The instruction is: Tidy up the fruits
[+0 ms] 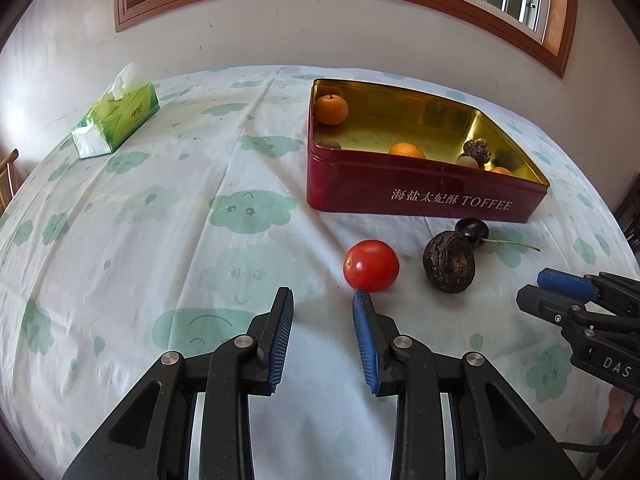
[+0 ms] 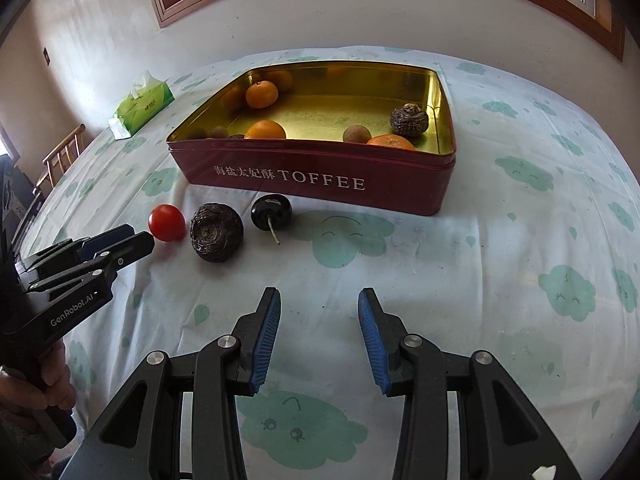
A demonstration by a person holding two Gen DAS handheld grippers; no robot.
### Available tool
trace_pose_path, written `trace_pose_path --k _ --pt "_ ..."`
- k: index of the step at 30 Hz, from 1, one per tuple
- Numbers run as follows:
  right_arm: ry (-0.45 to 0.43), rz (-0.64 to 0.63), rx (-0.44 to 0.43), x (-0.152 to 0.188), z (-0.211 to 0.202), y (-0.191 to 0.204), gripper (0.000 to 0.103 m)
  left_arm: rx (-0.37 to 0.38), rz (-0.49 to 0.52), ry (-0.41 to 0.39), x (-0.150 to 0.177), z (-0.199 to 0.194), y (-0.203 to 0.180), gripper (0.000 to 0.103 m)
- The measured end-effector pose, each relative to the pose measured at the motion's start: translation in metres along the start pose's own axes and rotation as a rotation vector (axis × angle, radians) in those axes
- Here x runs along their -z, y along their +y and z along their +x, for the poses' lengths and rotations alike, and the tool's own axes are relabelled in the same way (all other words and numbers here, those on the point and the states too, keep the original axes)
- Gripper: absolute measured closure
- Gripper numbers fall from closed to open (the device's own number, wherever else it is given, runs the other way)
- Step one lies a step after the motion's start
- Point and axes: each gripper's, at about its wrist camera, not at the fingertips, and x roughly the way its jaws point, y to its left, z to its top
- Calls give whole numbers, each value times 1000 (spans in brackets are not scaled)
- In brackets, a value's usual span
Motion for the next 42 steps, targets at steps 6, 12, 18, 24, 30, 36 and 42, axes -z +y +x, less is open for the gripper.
trace_pose_path --k 6,12,18,24,30,36,42 --pt "-3 -40 -1 -8 12 14 65 -2 31 -12 6 0 -1 71" --pt "-13 -71 9 -22 23 21 65 14 41 -18 7 -1 1 71" --pt "-26 -113 27 -32 33 30 65 26 34 -21 8 -2 2 71" --pt "-50 -119 50 -38 39 34 77 27 34 -22 8 -3 2 70" --pt "-66 -112 53 -35 38 33 77 26 35 -21 8 -3 2 70" --pt "-66 -92 57 -29 33 26 78 41 38 -20 10 -4 -2 69" --pt "-65 -48 72 -21 24 11 78 65 56 -14 13 -6 -12 69"
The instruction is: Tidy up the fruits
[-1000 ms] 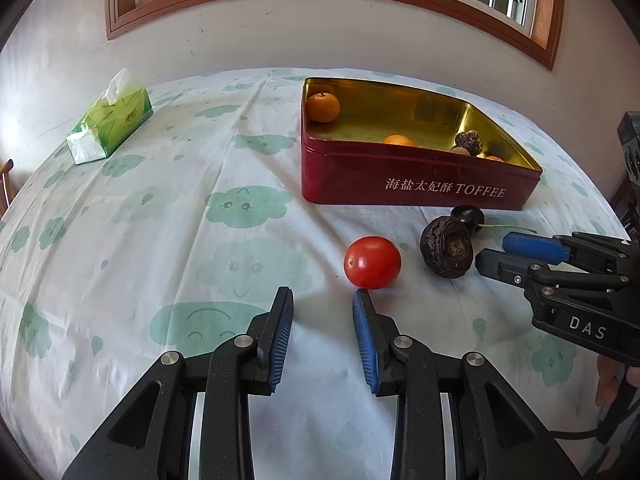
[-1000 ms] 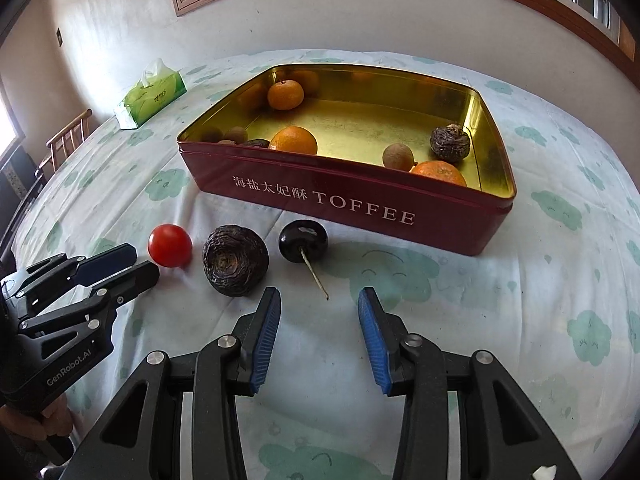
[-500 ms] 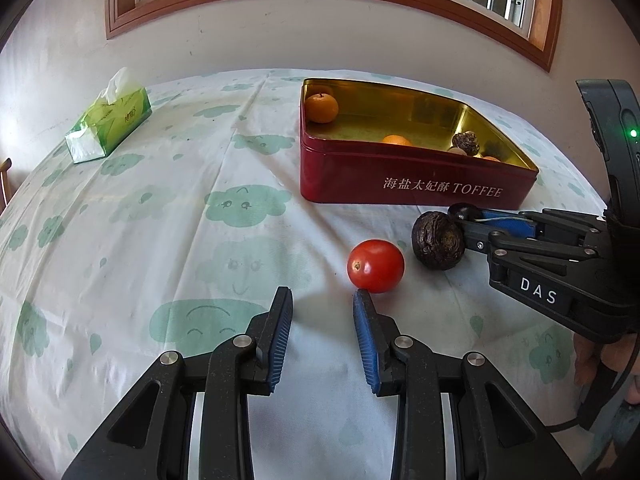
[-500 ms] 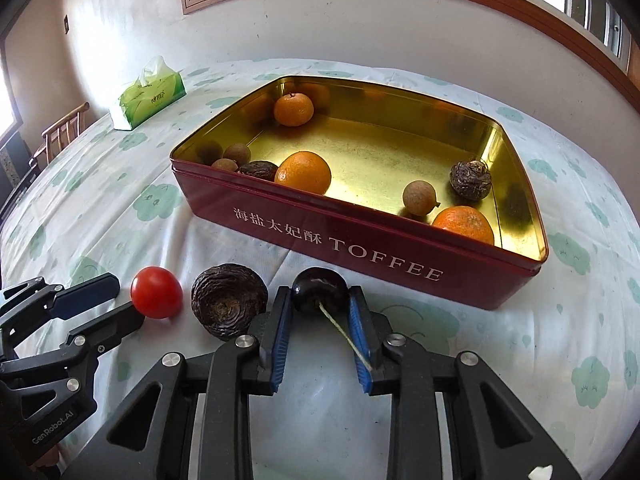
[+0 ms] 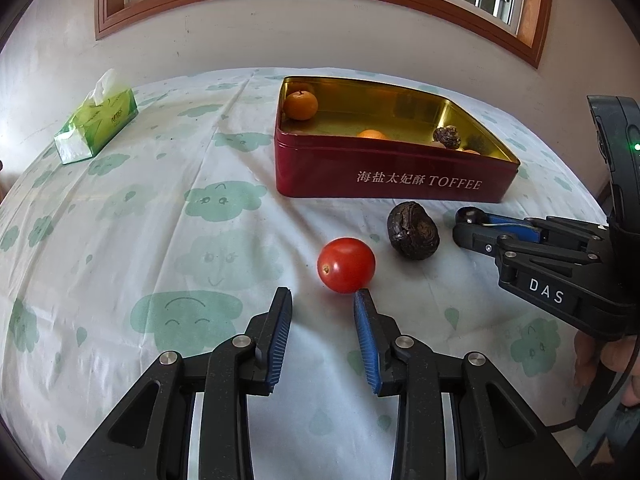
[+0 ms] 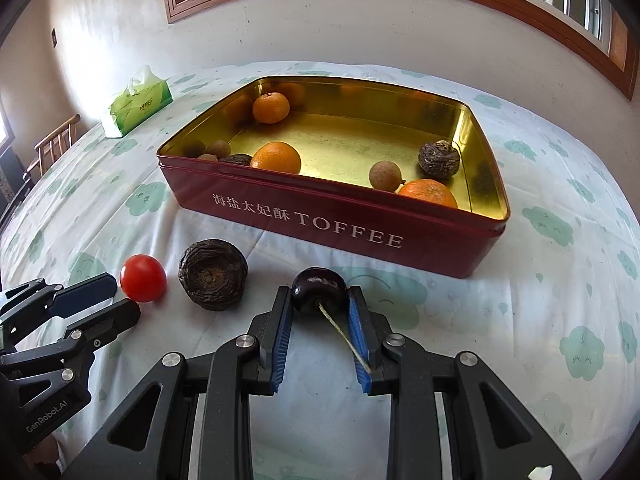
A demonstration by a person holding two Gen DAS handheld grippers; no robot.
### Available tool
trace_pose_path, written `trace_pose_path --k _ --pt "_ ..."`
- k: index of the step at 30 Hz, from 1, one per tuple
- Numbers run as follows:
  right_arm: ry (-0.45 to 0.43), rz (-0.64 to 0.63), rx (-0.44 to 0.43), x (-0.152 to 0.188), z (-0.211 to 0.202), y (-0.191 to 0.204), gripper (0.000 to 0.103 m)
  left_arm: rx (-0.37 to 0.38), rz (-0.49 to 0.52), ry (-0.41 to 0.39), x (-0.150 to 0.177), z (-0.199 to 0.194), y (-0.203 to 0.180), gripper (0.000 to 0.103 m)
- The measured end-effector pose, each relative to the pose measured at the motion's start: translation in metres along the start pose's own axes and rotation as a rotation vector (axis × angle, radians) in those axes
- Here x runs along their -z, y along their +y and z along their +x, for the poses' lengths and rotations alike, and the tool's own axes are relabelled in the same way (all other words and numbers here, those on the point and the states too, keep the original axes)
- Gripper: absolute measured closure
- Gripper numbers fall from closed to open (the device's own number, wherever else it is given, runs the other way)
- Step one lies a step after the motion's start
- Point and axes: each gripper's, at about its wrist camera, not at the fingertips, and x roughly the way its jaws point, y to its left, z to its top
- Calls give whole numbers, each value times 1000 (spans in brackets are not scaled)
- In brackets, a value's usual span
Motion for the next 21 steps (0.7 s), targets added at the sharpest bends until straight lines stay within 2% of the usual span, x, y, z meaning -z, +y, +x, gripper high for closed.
trace_pose_path --k 11,21 --pt "-4 74 39 16 -14 -38 78 6 27 -12 -6 3 -15 69" --pt "-7 87 59 20 -17 -51 78 -21 43 -13 -19 12 -18 69"
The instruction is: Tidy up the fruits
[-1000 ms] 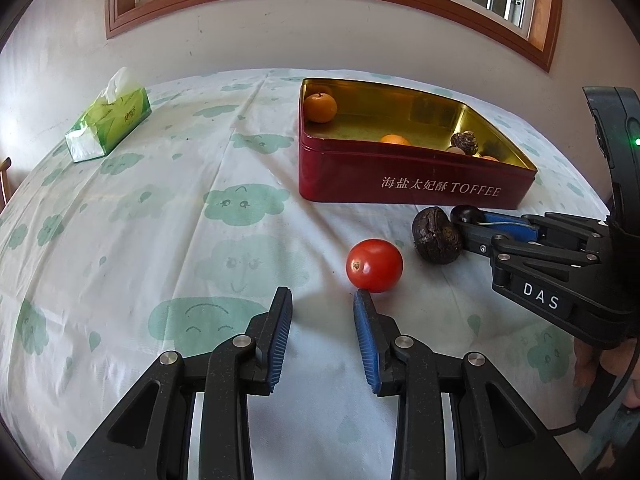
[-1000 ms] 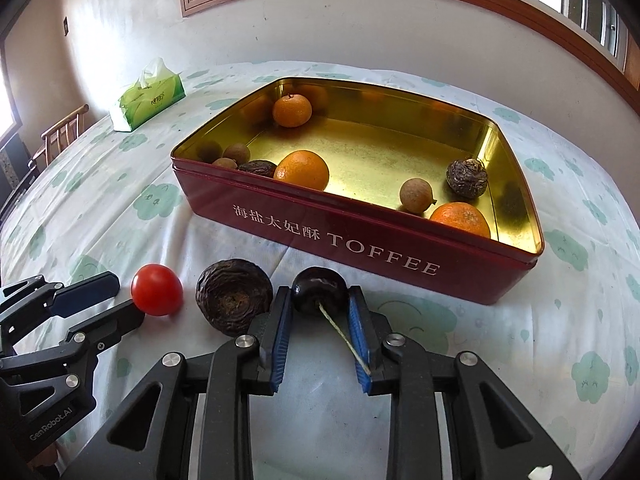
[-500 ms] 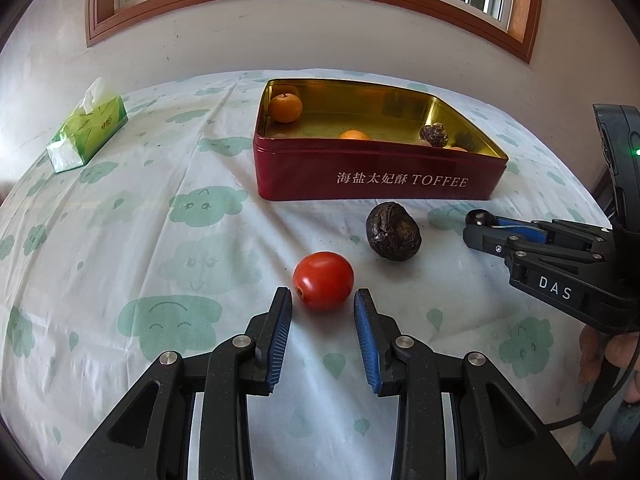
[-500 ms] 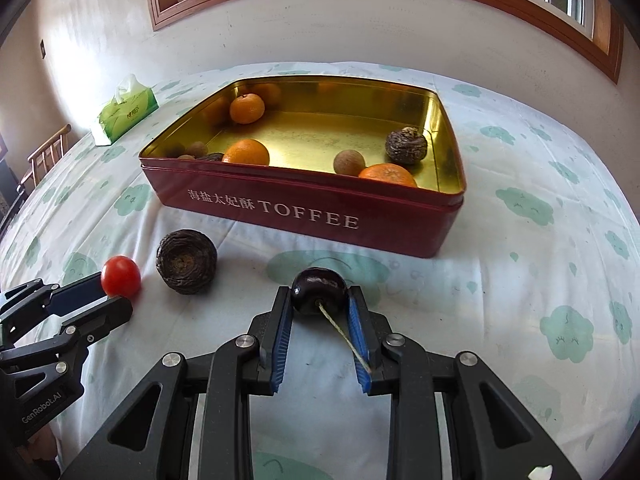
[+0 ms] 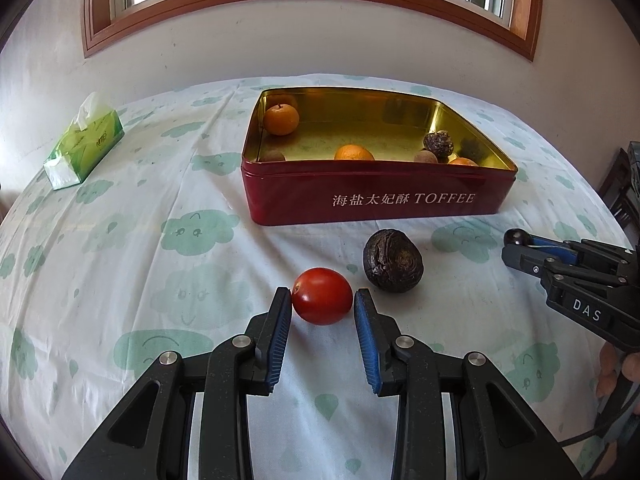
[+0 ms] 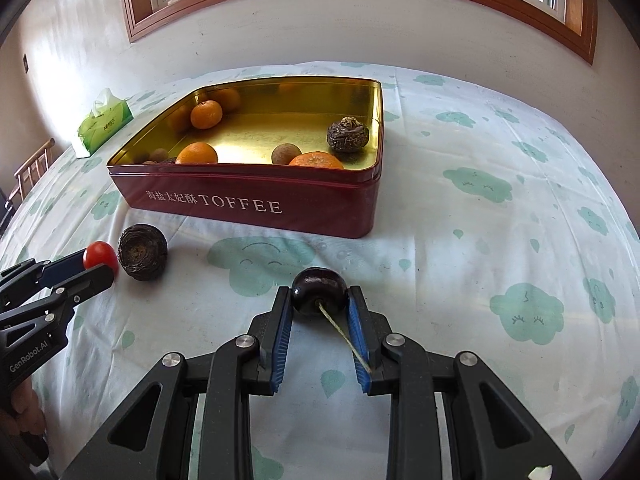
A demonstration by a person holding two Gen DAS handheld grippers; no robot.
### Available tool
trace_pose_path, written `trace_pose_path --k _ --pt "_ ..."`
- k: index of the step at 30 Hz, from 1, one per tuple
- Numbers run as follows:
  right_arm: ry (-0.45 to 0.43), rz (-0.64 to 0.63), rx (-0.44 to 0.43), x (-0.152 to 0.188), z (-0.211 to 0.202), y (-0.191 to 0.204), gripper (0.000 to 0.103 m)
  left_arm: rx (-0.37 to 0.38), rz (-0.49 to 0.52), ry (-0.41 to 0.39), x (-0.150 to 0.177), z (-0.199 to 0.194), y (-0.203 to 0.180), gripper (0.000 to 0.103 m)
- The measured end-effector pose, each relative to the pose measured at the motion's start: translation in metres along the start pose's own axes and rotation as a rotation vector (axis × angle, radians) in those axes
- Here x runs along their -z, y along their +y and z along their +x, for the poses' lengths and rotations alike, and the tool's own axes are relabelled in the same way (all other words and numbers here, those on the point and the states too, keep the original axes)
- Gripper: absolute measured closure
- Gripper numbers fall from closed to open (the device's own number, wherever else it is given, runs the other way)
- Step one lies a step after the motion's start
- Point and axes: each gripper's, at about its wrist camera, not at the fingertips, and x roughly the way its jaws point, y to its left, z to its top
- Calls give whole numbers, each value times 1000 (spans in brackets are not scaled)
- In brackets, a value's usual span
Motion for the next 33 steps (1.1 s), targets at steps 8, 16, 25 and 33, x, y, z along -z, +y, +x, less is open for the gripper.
trace_pose_path --k 8,16,25,33 --pt "-4 -6 6 0 -1 0 77 -12 -13 20 -3 8 2 70" --pt "-5 -4 5 0 -1 -1 77 -21 -2 17 -1 8 0 71" --pt "-5 -4 5 0 -1 -1 78 -6 -5 11 -5 2 -2 71" --pt "-5 -3 4 0 -1 -1 77 15 0 -43 -30 -16 -2 71"
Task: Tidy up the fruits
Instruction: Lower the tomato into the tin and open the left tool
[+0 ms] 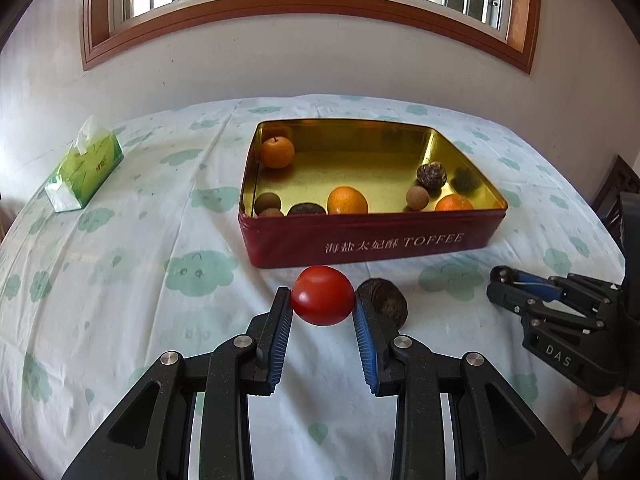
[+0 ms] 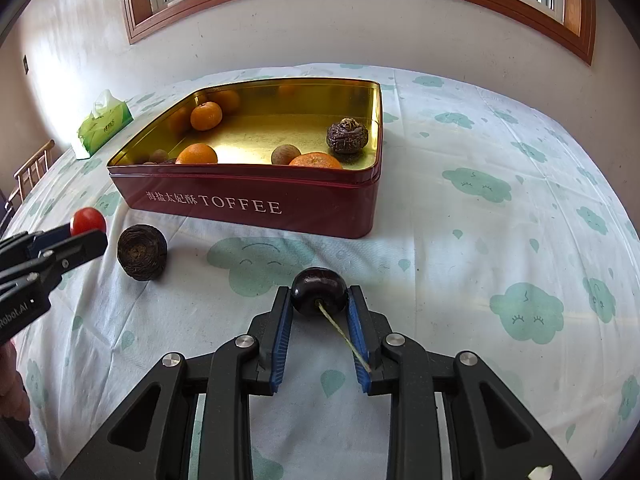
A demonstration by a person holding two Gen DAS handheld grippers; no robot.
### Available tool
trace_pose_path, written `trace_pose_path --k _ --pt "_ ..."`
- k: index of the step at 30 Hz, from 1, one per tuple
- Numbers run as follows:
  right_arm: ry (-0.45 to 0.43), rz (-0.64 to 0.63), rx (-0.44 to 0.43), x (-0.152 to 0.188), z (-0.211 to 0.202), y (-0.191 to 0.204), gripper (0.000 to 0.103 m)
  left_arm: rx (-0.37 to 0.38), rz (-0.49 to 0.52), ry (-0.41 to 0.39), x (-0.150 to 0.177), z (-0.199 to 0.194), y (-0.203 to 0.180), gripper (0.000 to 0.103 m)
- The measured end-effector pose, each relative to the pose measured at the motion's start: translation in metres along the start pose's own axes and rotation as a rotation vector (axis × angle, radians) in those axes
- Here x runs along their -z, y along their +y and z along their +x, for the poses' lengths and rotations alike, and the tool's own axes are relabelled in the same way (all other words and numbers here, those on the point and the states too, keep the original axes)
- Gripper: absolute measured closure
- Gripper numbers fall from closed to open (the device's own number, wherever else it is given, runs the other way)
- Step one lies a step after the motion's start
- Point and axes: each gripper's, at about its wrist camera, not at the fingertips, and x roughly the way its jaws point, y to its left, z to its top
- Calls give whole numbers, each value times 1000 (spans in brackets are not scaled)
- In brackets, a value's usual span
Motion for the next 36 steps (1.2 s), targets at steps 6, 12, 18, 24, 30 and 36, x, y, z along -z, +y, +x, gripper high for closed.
trace_pose_path --k 6,12,18,24,30,36 --pt "0 2 -2 0 0 1 77 -16 6 -38 -33 1 4 71" --pt "0 3 -3 0 0 0 77 -29 14 -38 -66 21 5 71" --pt "-1 6 -5 0 0 1 77 -42 42 -14 -86 47 -1 71" --pt "-1 8 -8 0 0 1 77 -52 40 24 -92 70 -2 71" --pt "-2 8 -8 0 0 0 77 -61 40 47 -95 82 -2 71" --pt "-2 9 -8 0 0 0 77 -51 40 74 -92 90 -2 70"
